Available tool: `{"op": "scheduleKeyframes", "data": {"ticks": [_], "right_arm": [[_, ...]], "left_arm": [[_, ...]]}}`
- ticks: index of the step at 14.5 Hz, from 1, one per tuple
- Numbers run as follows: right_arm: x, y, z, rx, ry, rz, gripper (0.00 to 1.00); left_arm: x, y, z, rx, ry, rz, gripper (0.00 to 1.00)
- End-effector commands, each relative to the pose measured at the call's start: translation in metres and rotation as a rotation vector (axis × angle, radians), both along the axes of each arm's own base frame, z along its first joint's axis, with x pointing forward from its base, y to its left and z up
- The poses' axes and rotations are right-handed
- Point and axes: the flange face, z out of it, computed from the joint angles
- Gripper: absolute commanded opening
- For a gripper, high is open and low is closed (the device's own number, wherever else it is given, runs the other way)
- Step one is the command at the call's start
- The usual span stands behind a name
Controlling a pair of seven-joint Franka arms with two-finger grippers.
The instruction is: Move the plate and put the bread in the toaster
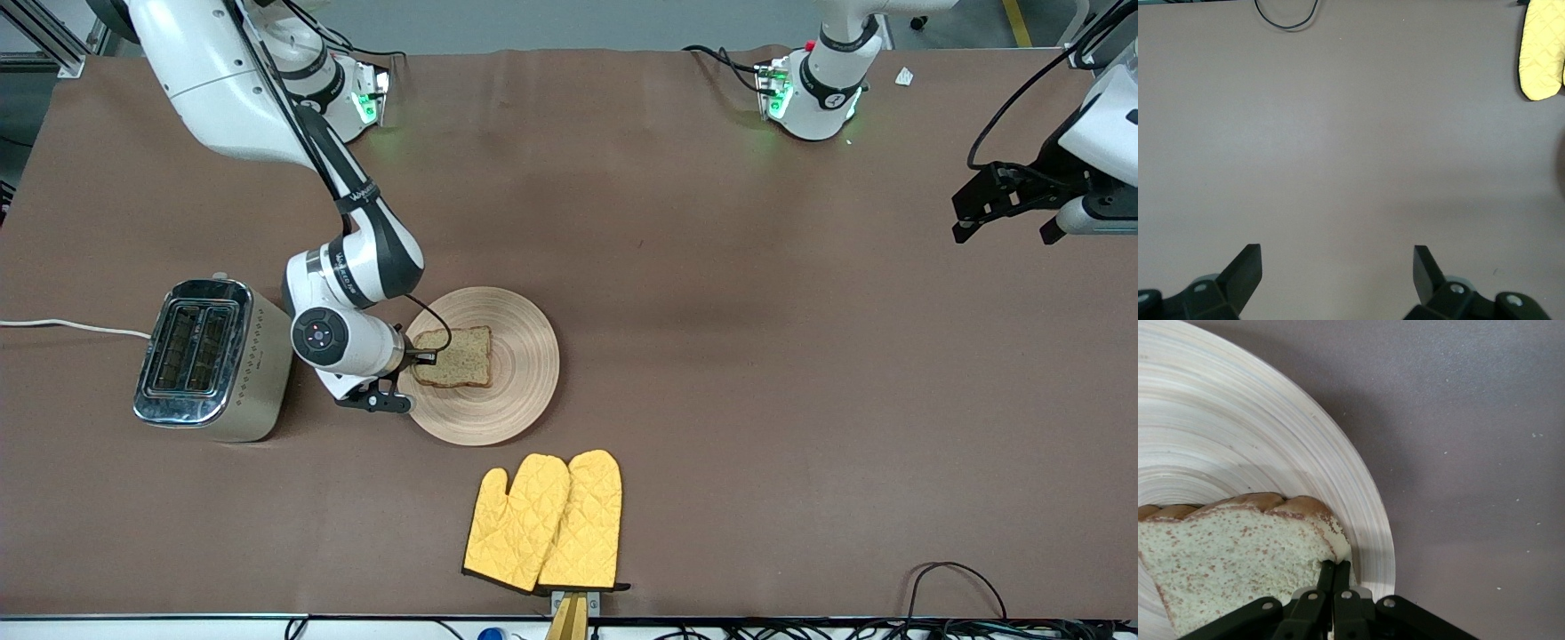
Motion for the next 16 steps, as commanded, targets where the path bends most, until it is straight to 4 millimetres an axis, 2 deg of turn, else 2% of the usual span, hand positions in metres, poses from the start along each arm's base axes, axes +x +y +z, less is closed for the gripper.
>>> {"op": "scheduleKeyframes", "data": {"ticks": [1,3,4,6,8,11,16], "right_arm": [[0.001,-0.001,0.004,0.014,-0.002,0.002,0.00],[0.002,0.002,0.024,0.010,-0.005,0.006,0.00],[0.007,0.002,0.042,0.013,-0.019,0.005,0.00],[0.017,-0.008,0.071,0.004,0.004,-0.002,0.00],[0.022,-0.012,0.114,-0.017,-0.026,0.019,0.00],[0.029,-0.031,0.158,-0.060,-0.010,0.017,0.00],[0.028,-0.051,0.224,-0.256,0.028,0.063,0.00]], "left_arm": [[0.001,-0.001,0.003,-0.003,0.008,0.004,1.00],[0.002,-0.001,0.003,-0.003,0.008,0.004,1.00],[0.002,0.001,0.003,-0.003,0.008,0.004,1.00],[0.002,0.001,0.002,-0.002,0.009,0.004,1.00],[0.002,-0.002,0.003,-0.004,0.008,0.008,1.00],[0.002,0.000,0.002,-0.003,0.009,0.011,1.00],[0.002,0.001,0.002,-0.003,0.009,0.014,1.00]]}}
